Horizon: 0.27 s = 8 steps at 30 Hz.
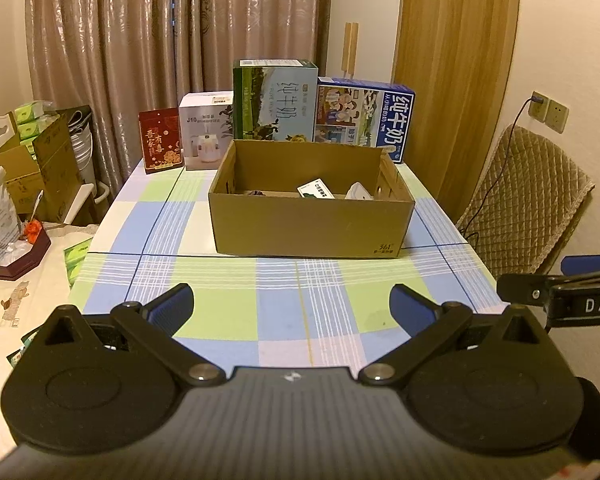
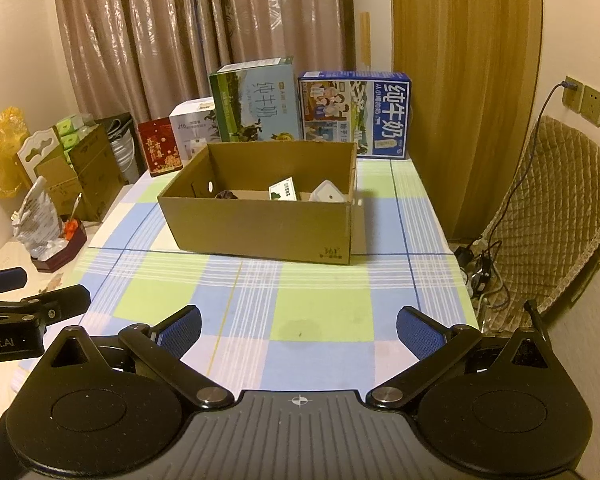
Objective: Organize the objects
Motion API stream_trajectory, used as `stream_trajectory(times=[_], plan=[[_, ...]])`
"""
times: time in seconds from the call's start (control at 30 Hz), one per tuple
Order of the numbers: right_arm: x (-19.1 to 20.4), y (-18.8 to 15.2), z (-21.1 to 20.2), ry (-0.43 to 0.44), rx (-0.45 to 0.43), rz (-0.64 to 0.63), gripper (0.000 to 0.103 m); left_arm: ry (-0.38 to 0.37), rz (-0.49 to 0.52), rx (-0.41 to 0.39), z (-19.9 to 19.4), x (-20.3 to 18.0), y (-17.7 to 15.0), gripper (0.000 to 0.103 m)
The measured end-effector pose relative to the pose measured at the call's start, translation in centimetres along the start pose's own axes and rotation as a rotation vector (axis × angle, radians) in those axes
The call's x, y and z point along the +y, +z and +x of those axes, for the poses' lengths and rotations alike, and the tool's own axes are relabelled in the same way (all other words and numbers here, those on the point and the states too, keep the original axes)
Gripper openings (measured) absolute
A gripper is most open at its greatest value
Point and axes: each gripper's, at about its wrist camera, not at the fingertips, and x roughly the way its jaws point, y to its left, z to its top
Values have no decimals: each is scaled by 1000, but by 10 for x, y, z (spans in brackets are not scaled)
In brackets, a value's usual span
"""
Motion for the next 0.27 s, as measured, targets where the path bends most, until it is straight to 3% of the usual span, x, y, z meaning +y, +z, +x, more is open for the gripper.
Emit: stream_trajectory(times=[0.27], plan=[[0, 0, 0, -1, -1, 1, 101, -1, -18, -9, -1, 1, 0, 102]])
